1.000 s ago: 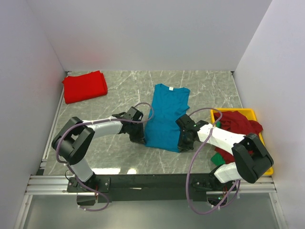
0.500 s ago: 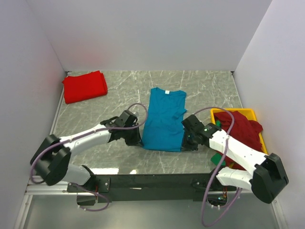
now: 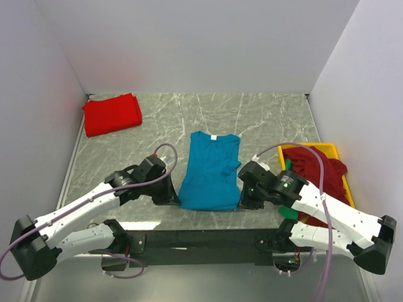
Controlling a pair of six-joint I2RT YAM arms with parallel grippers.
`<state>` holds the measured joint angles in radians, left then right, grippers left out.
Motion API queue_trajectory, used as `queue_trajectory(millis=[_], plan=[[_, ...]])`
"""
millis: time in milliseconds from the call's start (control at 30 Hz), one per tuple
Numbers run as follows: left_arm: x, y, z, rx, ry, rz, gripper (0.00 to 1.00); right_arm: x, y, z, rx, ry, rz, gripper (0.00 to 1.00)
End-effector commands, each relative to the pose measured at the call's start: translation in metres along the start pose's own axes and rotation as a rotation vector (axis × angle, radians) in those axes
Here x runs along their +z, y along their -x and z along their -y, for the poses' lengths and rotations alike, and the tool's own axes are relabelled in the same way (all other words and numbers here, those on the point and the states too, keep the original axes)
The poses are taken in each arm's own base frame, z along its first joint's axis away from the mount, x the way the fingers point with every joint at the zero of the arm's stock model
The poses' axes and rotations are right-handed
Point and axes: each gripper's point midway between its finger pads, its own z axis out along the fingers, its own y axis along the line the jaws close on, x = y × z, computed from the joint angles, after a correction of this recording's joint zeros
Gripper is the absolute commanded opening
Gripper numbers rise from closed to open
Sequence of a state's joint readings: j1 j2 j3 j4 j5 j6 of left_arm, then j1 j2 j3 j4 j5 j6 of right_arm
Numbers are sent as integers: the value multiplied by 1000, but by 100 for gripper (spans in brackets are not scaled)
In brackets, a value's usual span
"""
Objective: Fold and stack the t-shirts
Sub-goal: Fold the tshirt
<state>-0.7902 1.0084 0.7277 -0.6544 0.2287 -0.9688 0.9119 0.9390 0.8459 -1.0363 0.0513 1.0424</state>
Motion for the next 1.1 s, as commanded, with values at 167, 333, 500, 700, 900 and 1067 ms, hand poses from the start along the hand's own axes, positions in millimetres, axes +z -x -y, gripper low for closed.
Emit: queue_trajectory(millis=[167, 333, 500, 700, 900, 1067], plan=[[-31, -17, 6, -31, -8, -62, 1, -45, 21, -15, 76, -13, 109, 0], [-26, 2, 19, 1, -10, -38, 1, -47, 38, -18, 103, -39, 181, 0], [-21, 35, 29, 7, -36, 5, 1, -41, 54, -24, 122, -41, 220, 0], [-9, 58, 38, 30, -56, -7, 1, -30, 85, -26, 138, -47, 251, 0], [8, 79, 36, 48, -48, -19, 0, -22, 117, -22, 128, -68, 273, 0], [28, 96, 35, 61, -29, -53, 1, -7, 142, -17, 117, -101, 268, 0]])
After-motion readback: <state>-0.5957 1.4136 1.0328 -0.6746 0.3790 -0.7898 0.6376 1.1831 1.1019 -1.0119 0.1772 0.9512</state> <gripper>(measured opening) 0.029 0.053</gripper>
